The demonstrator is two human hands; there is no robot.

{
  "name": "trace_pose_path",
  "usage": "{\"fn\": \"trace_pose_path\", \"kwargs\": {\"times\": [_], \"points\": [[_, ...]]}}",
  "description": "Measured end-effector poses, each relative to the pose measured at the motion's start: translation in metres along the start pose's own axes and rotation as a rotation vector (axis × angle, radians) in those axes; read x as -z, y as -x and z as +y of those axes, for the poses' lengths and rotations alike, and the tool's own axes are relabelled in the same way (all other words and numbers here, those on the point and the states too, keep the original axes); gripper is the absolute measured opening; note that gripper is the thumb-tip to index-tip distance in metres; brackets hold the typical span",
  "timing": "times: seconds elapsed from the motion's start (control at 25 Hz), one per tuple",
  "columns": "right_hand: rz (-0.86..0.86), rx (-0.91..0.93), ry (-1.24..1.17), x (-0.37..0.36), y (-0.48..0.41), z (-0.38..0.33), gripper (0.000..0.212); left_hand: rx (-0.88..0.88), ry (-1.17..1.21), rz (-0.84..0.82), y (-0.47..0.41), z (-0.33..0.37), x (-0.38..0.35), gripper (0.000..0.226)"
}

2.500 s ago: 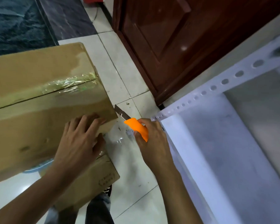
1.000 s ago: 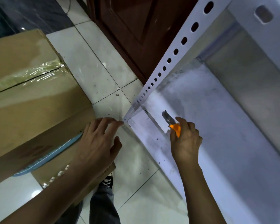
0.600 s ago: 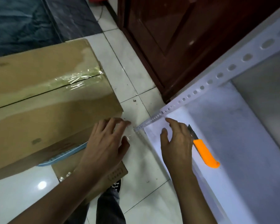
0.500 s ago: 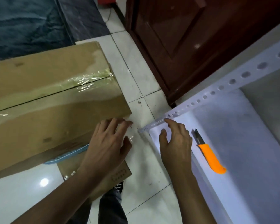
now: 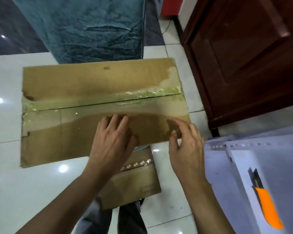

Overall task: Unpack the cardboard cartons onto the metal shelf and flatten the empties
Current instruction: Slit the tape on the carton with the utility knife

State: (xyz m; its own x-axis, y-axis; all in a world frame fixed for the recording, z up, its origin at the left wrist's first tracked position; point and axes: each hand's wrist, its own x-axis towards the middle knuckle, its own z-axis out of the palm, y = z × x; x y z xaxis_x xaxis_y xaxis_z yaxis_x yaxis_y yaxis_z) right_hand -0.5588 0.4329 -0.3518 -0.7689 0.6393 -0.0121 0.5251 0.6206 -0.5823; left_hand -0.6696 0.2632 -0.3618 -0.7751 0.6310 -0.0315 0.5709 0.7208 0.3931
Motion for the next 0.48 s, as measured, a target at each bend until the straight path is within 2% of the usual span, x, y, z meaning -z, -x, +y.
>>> {"fn": "trace_pose_path", "kwargs": {"times": [0.48], "points": [[-0.202, 0.229, 0.054, -0.084, 0.002, -0.097, 0.043, 0.209, 0.003, 0.208, 0.028, -0.099, 0.051, 0.035]]}}
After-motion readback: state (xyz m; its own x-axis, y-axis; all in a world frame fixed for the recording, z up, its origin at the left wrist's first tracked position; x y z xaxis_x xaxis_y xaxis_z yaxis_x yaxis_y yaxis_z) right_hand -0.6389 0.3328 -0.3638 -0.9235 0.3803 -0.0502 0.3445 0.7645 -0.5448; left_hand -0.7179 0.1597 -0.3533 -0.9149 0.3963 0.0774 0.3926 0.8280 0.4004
